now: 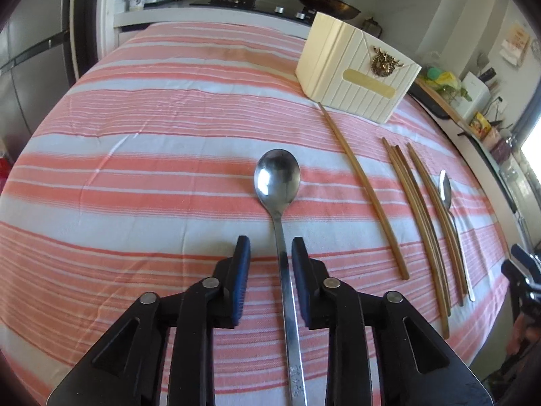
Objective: Organize utensils
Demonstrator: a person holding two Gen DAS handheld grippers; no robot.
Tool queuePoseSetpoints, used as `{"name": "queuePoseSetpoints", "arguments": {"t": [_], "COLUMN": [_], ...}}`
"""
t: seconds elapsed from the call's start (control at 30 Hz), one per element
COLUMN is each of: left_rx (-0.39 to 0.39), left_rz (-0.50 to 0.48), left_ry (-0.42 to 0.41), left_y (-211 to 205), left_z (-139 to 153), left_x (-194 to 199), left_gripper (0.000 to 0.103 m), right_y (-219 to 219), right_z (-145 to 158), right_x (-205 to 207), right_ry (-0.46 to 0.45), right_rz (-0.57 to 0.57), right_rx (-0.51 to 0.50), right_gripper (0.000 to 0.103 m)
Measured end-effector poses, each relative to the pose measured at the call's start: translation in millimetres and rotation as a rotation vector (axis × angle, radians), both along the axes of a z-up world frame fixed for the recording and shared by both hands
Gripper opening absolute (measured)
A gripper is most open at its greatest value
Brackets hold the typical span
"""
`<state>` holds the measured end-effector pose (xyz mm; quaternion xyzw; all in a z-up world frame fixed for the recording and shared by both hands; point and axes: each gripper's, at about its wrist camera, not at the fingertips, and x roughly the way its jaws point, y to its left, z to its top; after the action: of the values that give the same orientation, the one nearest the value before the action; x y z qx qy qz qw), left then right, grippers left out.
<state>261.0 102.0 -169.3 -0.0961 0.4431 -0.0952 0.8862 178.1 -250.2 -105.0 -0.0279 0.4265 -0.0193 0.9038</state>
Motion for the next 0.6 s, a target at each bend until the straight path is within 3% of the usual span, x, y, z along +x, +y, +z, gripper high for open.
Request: {"name": "queuePoseSetpoints", "arguments": {"t": [0.13, 0.23, 0.3, 0.4, 0.6], "left_rx": [0.052, 0.041, 0.036, 0.054, 0.068], "left_rz": [0.029, 0.039, 0.041, 0.041, 0.028], "left_ry": [-0.041, -0.045, -0.047, -0.06, -0.068], "left_y": [4.2, 9.8, 11.1, 8.3, 4.4], "left_z": [0.0, -0.3, -1.1, -1.6, -1.9], "left_x": [-12.8, -15.8, -15.7, -18.1, -18.3], "left_gripper": [0.056, 0.056, 0.057, 0.057, 0.063], "right_y": [-1.9, -1.7, -0.6, -2.0, 8.1], "right_z": [-13.3, -26.8, -40.3, -51.3, -51.9], "right_x": [34.7, 61.8, 79.2, 92.1, 89.2], "right_ry": [0.052, 0.111, 0.163, 0.206, 0.238], "right_rz": [0.003, -0.011, -0.023, -0.058, -0.001], "right_rx": [0.131, 0.23, 0.265, 0.251, 0.089], "right_gripper": [0.098, 0.071, 0.047, 0.031, 0.025]}}
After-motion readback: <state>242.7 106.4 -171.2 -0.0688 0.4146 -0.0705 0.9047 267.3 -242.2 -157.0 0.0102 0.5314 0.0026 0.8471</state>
